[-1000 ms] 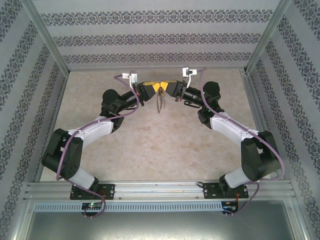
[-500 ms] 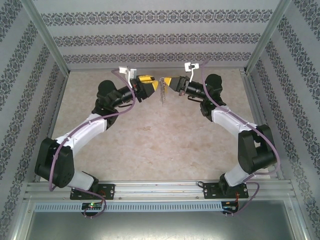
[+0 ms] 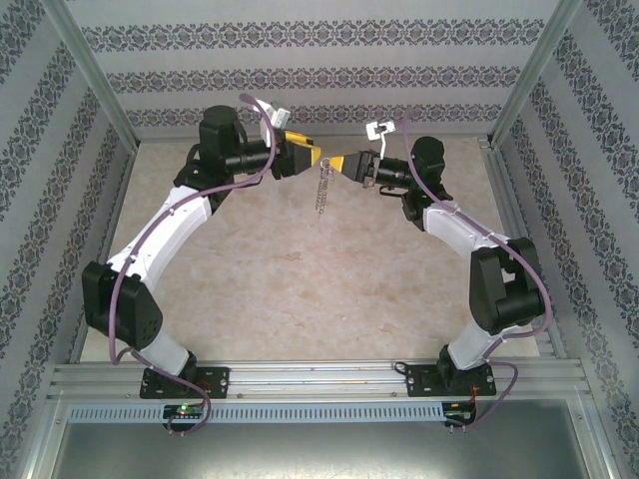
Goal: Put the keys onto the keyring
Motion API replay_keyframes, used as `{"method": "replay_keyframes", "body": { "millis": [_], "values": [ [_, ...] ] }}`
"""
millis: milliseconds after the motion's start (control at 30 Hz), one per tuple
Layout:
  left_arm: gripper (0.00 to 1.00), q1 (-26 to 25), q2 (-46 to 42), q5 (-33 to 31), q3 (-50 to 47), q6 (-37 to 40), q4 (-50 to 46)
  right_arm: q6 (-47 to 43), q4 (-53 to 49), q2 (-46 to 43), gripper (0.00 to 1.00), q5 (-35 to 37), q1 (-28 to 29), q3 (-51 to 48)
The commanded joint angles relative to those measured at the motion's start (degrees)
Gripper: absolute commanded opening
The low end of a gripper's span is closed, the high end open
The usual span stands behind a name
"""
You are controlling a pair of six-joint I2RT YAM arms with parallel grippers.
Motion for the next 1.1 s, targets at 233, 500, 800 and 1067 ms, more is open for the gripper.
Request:
{"method": "replay_keyframes", "body": {
  "millis": [233, 500, 800, 1067],
  "values": [
    [0.44, 0.91, 5.72, 6.75, 7.13, 6.14, -14.41, -3.69, -1.45, -1.13, 0.0, -3.38, -0.46, 2.33],
    [0.4, 0.92, 7.15, 9.23, 7.24, 4.56, -12.52, -3.52, -1.29, -0.88, 0.0, -2.76, -0.47, 2.07],
    [0.38, 0.98, 8.9, 10.14, 7.24, 2.47, -10.4, -3.34, -1.09, -0.95, 0.0, -2.65, -0.33, 1.98],
    [0.33, 0.8, 9.44, 10.83, 7.06, 0.46, -7.49, -3.33, -1.03, -0.57, 0.0, -2.65, -0.25, 2.24]
  ]
}}
